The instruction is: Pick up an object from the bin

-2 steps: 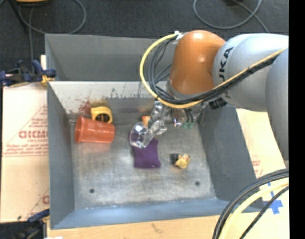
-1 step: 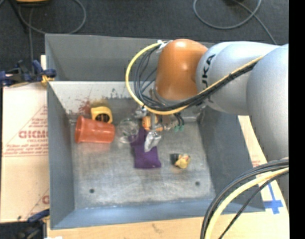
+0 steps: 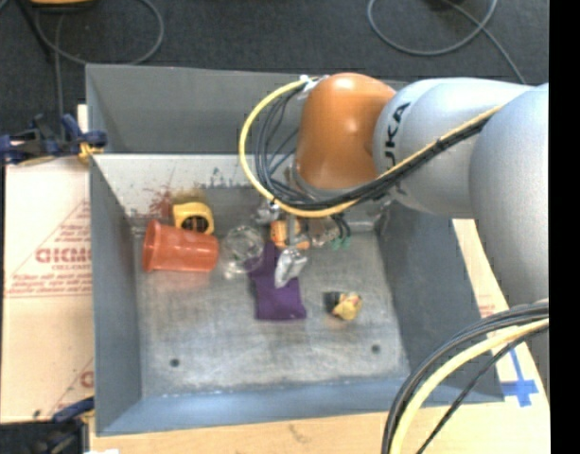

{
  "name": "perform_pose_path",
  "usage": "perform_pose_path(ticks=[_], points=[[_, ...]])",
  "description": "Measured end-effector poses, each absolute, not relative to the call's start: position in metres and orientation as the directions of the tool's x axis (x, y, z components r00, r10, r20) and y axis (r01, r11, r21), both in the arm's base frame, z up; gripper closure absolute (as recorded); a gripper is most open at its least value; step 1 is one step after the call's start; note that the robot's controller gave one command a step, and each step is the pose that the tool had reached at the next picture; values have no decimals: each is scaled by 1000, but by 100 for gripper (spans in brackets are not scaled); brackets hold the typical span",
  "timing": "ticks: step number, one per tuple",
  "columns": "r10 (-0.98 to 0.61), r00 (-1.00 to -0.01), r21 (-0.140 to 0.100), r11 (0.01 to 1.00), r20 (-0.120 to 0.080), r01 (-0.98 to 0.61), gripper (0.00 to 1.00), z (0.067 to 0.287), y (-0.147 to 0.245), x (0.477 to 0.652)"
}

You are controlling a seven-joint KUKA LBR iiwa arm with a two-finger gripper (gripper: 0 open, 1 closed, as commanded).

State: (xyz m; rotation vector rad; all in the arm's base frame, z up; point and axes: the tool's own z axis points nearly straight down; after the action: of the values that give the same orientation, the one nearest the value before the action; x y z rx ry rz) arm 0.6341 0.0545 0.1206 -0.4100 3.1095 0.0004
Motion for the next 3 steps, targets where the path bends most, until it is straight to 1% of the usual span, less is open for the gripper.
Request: perform_pose_path(ticks=[1, 2, 3], points=[[-413, -909, -17, 911, -53, -413, 100, 91, 57, 649], [-413, -909, -17, 911, -53, -412, 100, 91, 57, 649], [-412, -910, -11, 911, -43, -412, 100, 95, 58, 644]])
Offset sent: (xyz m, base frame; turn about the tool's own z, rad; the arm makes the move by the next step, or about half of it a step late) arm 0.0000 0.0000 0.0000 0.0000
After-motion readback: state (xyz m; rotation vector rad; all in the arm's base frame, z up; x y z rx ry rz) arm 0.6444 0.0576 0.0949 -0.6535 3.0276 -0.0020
